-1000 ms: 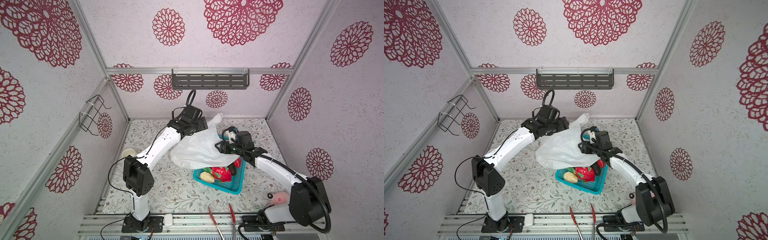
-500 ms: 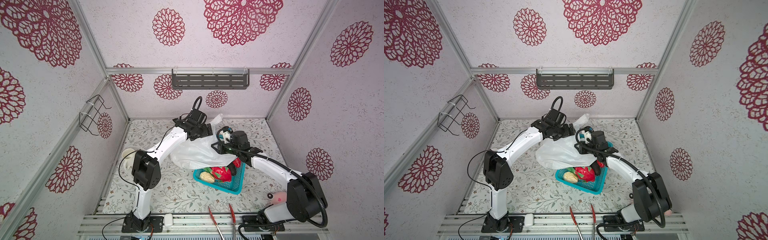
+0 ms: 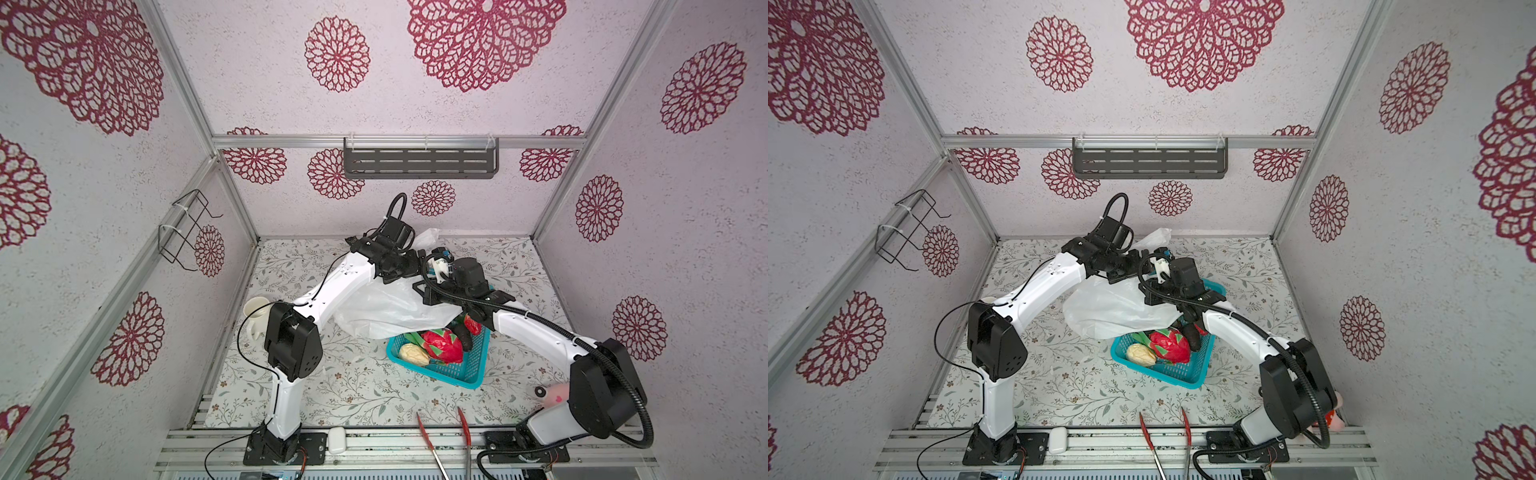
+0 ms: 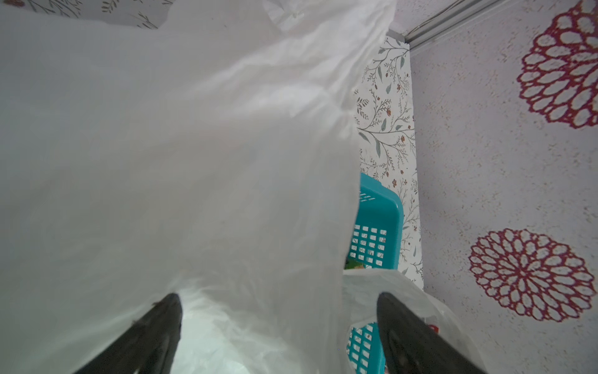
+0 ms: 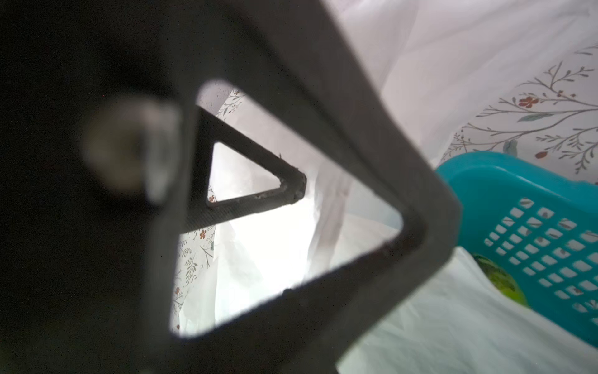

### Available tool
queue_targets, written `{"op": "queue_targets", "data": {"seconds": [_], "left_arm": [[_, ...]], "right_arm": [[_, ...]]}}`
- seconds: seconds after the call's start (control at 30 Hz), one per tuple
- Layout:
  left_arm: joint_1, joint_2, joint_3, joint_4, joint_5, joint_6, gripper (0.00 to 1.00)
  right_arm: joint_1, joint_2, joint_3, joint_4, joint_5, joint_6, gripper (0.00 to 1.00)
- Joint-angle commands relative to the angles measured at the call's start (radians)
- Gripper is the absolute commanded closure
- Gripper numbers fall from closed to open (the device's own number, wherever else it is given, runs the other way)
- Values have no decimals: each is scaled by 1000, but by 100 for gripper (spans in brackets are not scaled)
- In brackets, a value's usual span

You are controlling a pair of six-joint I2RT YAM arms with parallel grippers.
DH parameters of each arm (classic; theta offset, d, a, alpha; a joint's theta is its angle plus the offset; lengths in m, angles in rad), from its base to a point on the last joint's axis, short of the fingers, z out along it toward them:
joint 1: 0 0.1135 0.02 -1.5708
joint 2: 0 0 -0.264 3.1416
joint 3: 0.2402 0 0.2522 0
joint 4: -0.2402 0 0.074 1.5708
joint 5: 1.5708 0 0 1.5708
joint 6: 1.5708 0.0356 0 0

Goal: Place the fruits into the plastic bag
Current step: Open the plastic bag at the top-center of the table.

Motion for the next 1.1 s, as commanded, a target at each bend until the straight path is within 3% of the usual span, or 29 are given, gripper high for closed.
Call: {"op": "queue_targets", "data": {"seconds": [0.0,0.13,0.27,0.37,0.43,0.53,0.7,0.73,0.83,0.87,1.07], "left_arm": [[-9,8,40,-46,20,16,9],[-9,18,44,-54,24,17,17],[-9,28,53,-55,21,16,34],[-9,34,62,-56,19,14,58],[-8,35,62,-54,13,12,80],[2,29,64,-44,15,16,98],[61,-8,19,9,149,11,100],[78,-26,-5,40,189,7,100],[108,-77,-61,115,262,11,100],[115,-104,-71,129,280,15,100],[150,-147,-121,192,372,-3,100]], "right_arm": [[19,-4,31,66,42,-13,96],[32,-2,30,93,61,-2,97],[41,4,33,97,71,0,96],[44,4,33,99,76,0,96],[46,4,34,97,74,1,96],[46,-2,31,93,62,1,96],[30,-43,39,58,22,-20,91],[18,-55,47,46,-4,-19,83],[-33,-100,65,24,-78,-6,43],[-51,-117,69,21,-100,-3,38],[-195,-214,86,30,-161,51,32]]}}
